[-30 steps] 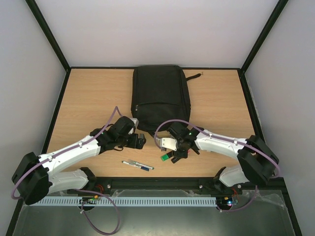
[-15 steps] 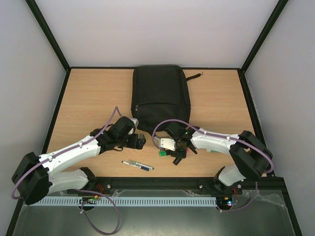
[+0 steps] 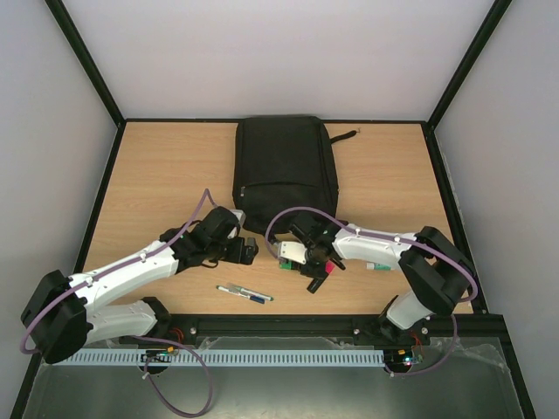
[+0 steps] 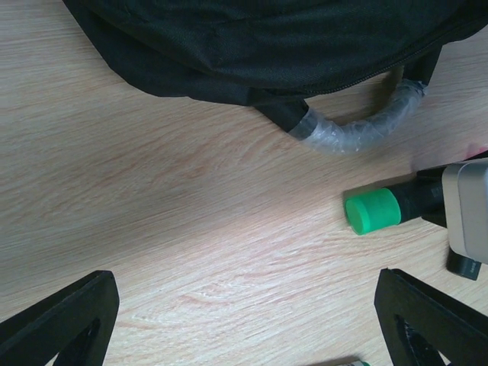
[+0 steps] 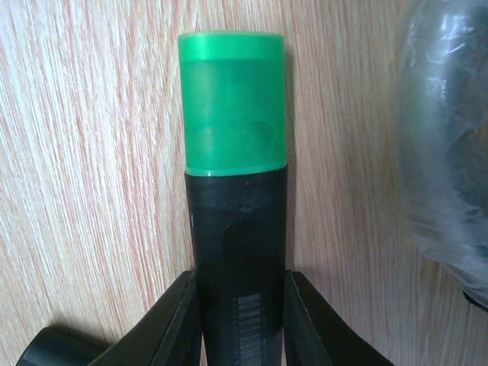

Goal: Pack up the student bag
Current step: Pick up the stationery from the center of the board, then place the stationery in the student bag.

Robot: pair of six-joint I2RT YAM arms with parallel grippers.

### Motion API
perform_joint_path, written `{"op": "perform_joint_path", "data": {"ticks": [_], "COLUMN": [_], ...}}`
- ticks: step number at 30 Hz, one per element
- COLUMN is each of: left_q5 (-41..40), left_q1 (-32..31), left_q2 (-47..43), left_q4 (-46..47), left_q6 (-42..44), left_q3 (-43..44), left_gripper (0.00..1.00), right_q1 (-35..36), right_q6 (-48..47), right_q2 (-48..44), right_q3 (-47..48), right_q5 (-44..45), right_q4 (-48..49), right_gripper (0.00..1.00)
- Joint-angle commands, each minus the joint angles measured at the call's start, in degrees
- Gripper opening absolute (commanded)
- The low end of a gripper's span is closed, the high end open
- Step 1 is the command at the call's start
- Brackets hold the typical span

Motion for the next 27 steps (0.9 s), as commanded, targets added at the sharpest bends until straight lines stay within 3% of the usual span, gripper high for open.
{"op": "perform_joint_path", "data": {"ticks": [1,13,18,23,27], "left_q5": [-2.21,-2.91,-7.64,-11.78,-18.40], "left_q1": [1.61,10.84,10.97,10.29,8.18], "left_q2": [0.15,6.22,11.58,18.25,21.19], "left_q4": [-0.67,-0.14,0.23,-1.08,7.09], "left_q6": [2.37,11.17,21.06,32.08,36.78], "left_q3": [1.60,15.53,24.23,32.24,29.48], "left_gripper": [0.95,0.96,0.79,0.76,0.76], "right_q1": [-1.18,-14.63,-20.81,-29.63,-36.90], "right_q6": [1.21,4.05,7.65,11.79,16.77], "right_q2": [-1.45,-18.41,-22.53,-24.81,-24.83], "right_q3": [1.74,1.77,1.19,1.91,0.46], "right_q5": [-1.85,-17.78,-22.08,-27.32,-30.11], "right_q4": [-4.04,-8.90,-9.13,-9.28,-5.66], "right_gripper": [0.18,0.12,0.12,0.13,0.12]}}
